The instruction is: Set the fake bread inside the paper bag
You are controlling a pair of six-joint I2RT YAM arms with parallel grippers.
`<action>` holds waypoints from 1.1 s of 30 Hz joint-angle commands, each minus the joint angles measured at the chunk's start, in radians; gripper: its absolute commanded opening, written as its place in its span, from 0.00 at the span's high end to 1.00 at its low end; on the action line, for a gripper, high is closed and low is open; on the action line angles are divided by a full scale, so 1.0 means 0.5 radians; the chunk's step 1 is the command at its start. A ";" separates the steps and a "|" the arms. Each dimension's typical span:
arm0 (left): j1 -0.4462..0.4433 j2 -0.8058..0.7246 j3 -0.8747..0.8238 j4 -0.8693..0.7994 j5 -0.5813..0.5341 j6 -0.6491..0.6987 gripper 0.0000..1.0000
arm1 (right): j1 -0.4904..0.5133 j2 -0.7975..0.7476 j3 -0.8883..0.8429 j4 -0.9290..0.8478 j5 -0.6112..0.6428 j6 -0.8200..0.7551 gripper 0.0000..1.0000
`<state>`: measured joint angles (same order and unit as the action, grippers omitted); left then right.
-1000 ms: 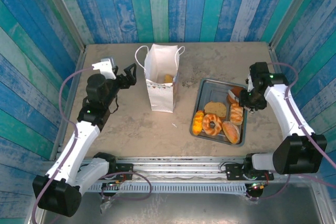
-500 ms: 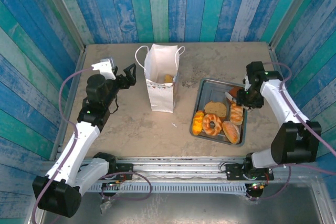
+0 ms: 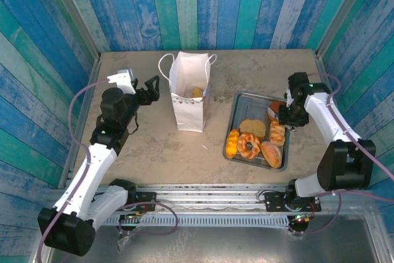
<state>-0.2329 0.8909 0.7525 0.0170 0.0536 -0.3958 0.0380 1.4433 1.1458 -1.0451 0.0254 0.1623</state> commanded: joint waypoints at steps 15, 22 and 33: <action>0.003 0.199 0.240 -0.201 0.295 -0.324 0.01 | 0.067 -0.534 0.295 0.270 -0.385 -0.065 0.58; 0.000 0.380 0.275 -0.107 0.489 -0.481 0.05 | 0.342 -0.712 0.446 0.535 -0.401 -0.011 0.58; 0.002 0.557 0.323 0.011 0.688 -0.620 0.21 | 0.716 -0.712 0.692 0.760 -0.473 -0.032 0.59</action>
<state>-0.2329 1.1408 0.8837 -0.0189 0.3431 -0.6781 0.3599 1.0889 1.4361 -0.7521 -0.1898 0.1562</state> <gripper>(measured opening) 0.797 0.419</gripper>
